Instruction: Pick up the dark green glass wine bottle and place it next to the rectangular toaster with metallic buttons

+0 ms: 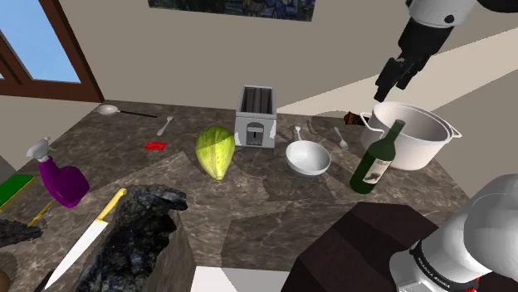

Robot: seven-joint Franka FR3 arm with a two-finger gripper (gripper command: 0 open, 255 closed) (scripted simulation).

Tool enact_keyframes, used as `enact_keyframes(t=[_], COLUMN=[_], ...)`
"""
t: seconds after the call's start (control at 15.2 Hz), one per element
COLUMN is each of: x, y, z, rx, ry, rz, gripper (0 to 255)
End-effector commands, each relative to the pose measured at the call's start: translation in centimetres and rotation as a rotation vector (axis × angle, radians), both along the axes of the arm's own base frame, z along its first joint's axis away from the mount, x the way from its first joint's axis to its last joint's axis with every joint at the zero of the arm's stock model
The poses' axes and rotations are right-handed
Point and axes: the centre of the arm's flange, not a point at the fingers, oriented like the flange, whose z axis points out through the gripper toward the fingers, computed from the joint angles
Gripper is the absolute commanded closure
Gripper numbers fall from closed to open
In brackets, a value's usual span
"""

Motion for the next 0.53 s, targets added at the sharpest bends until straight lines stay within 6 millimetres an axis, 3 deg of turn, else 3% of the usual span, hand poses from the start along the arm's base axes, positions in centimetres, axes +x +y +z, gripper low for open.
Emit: enact_keyframes(t=[0.0, 0.46], x=[0.0, -3.2], y=[0.0, -7.9], z=[0.0, -5.2], rx=[0.0, 0.035], ry=[0.0, -0.04], rz=[0.0, 0.073], gripper=[0, 0])
